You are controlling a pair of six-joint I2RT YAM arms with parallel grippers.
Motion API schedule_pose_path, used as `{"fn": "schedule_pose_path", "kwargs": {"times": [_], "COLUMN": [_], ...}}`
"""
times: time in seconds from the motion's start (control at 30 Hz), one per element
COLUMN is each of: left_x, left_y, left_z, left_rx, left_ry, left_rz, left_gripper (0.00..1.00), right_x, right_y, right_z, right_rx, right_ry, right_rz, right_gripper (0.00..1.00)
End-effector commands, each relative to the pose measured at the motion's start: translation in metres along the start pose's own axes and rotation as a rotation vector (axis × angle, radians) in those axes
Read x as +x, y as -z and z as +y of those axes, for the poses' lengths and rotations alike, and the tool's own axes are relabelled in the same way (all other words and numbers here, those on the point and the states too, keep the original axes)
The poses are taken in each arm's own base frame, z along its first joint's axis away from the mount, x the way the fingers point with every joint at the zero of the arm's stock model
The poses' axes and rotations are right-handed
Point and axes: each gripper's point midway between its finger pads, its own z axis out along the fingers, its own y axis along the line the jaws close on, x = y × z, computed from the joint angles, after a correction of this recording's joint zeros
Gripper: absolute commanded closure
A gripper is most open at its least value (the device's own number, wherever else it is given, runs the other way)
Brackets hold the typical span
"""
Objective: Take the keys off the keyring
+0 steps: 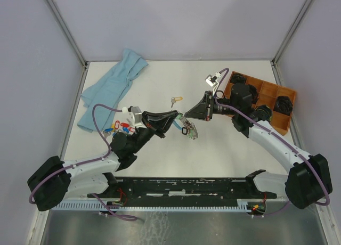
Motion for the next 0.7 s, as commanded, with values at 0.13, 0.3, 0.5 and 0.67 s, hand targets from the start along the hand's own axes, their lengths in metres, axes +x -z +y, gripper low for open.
{"fn": "schedule_pose_path", "kwargs": {"times": [0.13,0.3,0.5,0.67], "left_x": [-0.01,-0.005,-0.005,-0.014], "left_y": [0.003,0.004,0.005,0.001], "left_z": [-0.005,-0.004,-0.006,-0.008], "left_rx": [0.025,0.024,0.031,0.03], "left_ry": [-0.014,-0.02,-0.021,-0.023], "left_rz": [-0.03,-0.007,-0.004,-0.024], "left_gripper": [0.97,0.97,0.97,0.97], "right_x": [-0.017,-0.017,-0.016,-0.016], "right_y": [0.002,0.002,0.002,0.002], "right_z": [0.002,0.001,0.0,0.0], "right_rx": [0.019,0.025,0.031,0.029], "right_ry": [0.048,0.047,0.05,0.066], "right_rz": [-0.062,-0.065,-0.064,-0.061], "right_gripper": [0.99,1.0,0.99,1.0]}}
